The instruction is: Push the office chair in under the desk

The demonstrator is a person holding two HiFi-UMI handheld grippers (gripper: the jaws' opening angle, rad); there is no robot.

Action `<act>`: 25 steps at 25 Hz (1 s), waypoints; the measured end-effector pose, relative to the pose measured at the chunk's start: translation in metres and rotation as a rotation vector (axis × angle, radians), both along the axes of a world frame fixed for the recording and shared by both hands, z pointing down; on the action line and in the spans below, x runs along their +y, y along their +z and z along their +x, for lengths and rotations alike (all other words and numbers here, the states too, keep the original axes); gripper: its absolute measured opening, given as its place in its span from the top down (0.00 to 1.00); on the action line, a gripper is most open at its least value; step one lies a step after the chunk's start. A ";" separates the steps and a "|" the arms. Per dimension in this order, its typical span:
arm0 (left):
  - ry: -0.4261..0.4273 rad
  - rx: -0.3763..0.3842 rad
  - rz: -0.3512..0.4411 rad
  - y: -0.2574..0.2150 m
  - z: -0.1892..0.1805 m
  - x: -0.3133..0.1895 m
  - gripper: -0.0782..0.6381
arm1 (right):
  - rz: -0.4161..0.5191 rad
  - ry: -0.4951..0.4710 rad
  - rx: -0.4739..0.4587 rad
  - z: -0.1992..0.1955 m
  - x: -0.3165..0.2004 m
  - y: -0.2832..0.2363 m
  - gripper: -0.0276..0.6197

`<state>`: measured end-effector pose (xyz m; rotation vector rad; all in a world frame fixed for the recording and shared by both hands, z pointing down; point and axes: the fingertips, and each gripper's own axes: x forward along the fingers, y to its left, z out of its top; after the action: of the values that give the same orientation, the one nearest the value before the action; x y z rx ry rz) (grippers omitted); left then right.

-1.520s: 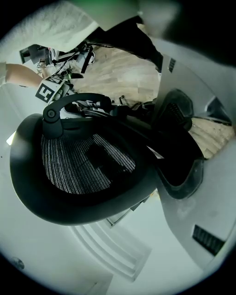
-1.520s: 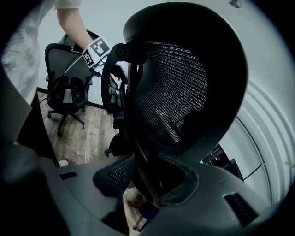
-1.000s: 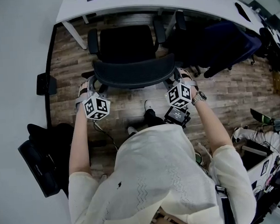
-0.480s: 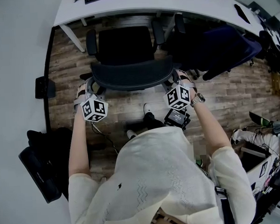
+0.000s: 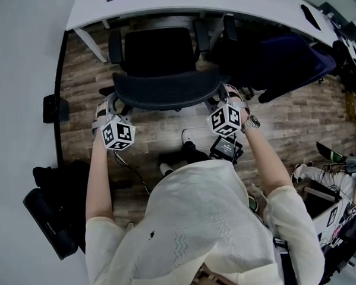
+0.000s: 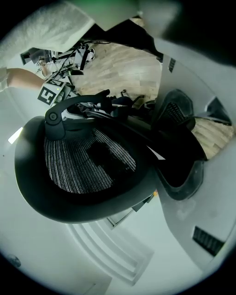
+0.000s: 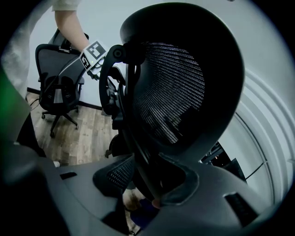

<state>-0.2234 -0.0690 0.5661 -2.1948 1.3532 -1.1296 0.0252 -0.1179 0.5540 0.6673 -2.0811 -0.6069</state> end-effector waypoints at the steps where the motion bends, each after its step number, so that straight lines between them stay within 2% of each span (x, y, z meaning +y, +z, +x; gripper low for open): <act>1: -0.001 0.000 0.001 0.000 0.000 -0.003 0.62 | 0.000 0.000 0.000 0.000 -0.003 0.000 0.71; 25: -0.025 -0.008 -0.049 0.003 -0.001 -0.097 0.62 | -0.012 -0.024 -0.001 -0.001 -0.098 0.001 0.71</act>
<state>-0.2241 -0.1655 0.5688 -2.2112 1.3674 -1.1909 0.0247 -0.2160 0.5550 0.6375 -2.0950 -0.6071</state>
